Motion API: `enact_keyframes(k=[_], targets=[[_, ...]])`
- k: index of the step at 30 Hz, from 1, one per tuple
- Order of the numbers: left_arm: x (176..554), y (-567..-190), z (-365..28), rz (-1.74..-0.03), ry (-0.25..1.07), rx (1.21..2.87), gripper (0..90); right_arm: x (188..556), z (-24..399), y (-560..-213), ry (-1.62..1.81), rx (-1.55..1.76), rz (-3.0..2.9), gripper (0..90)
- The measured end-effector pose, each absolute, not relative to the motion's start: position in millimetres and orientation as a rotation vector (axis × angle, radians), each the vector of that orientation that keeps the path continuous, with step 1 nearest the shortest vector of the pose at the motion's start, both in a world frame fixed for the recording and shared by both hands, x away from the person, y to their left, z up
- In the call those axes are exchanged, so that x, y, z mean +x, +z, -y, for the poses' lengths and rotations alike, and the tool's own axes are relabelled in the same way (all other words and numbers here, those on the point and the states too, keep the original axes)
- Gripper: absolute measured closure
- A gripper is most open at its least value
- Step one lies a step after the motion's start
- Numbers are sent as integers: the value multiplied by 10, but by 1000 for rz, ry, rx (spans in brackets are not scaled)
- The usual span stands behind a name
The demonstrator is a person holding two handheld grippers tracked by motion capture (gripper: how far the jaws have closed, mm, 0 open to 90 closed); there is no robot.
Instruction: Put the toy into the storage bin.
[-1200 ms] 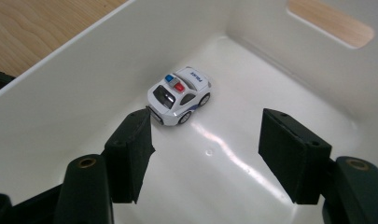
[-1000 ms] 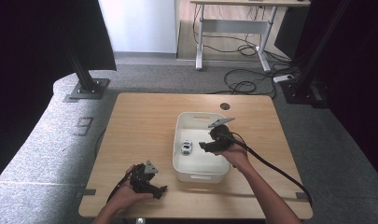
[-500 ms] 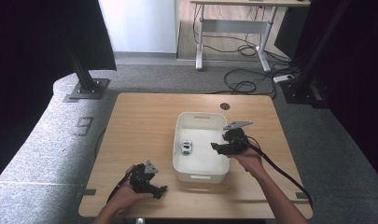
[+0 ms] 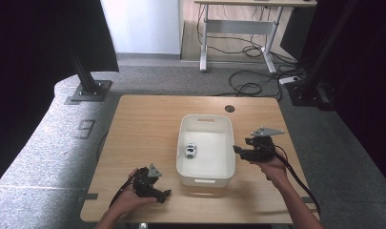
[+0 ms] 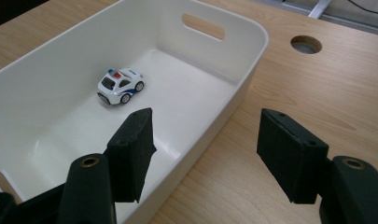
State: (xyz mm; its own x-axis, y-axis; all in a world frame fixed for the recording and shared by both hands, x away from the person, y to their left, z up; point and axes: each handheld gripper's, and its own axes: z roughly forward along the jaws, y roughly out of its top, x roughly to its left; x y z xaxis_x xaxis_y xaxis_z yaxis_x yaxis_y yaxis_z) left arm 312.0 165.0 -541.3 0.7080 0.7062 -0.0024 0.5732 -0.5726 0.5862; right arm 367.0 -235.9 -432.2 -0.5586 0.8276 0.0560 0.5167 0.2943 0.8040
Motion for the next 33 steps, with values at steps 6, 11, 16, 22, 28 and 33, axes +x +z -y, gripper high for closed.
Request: enact_keyframes(k=[6, 11, 16, 22, 28, 33], targets=[[3121, -5412, -1649, -975, 311, 2350, 0, 3582, 2579, -4360, 1158, 1219, -2137, 359], [3122, -5414, -1646, -975, 309, 2348, 0, 3524, 2786, -4418, 1164, 1256, -2101, 359], [3123, -5414, -1644, -975, 309, 2348, 0, 3474, 2931, -4525, 1153, 1286, -2091, 359], [3127, -5415, -1644, -972, 310, 2349, 0, 3413, 3068, -4734, 1149, 1323, -2091, 359], [3128, -5414, -1643, -972, 310, 2349, 0, 3375, 3167, -4895, 1129, 1359, -2092, 359], [3128, -5415, -1643, -971, 311, 2349, 0, 3370, 3185, -4996, 1099, 1370, -2109, 359]])
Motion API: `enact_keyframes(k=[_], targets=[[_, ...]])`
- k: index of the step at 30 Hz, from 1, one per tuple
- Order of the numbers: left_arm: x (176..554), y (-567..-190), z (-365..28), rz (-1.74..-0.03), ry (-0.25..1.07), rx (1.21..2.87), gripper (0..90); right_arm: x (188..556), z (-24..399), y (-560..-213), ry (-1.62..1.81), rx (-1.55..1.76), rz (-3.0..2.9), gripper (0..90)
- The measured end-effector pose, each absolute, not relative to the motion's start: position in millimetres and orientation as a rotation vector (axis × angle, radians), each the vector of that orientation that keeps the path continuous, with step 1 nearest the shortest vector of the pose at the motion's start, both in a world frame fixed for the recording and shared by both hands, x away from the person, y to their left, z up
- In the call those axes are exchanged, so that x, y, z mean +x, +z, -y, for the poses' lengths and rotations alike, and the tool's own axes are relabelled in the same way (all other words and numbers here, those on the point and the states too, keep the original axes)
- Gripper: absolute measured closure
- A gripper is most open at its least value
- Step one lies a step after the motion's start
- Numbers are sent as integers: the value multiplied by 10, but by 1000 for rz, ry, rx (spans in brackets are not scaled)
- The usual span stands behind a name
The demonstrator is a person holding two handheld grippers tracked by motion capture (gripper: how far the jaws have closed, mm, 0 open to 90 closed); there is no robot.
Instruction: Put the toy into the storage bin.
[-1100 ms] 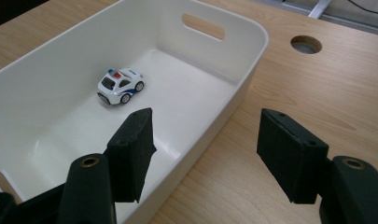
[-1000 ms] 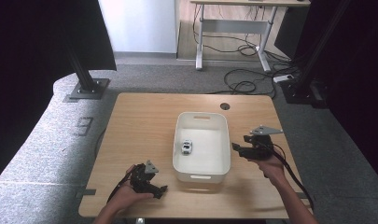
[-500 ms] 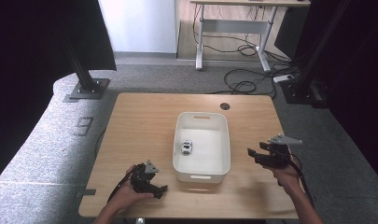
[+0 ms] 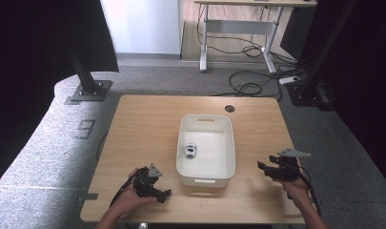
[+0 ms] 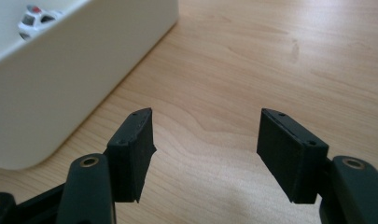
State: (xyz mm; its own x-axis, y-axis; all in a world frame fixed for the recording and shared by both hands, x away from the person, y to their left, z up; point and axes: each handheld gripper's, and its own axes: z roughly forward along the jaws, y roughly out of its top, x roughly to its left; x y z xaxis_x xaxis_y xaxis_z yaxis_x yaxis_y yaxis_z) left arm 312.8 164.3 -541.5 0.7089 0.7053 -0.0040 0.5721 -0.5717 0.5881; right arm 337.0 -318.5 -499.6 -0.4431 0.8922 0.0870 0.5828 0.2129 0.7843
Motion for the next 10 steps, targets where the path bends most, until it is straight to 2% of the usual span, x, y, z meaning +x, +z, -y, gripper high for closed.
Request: enact_keyframes(k=[10], targets=[[3128, -5415, -1644, -971, 310, 2348, 0, 3378, 3196, -5067, 1089, 1383, -2115, 359]])
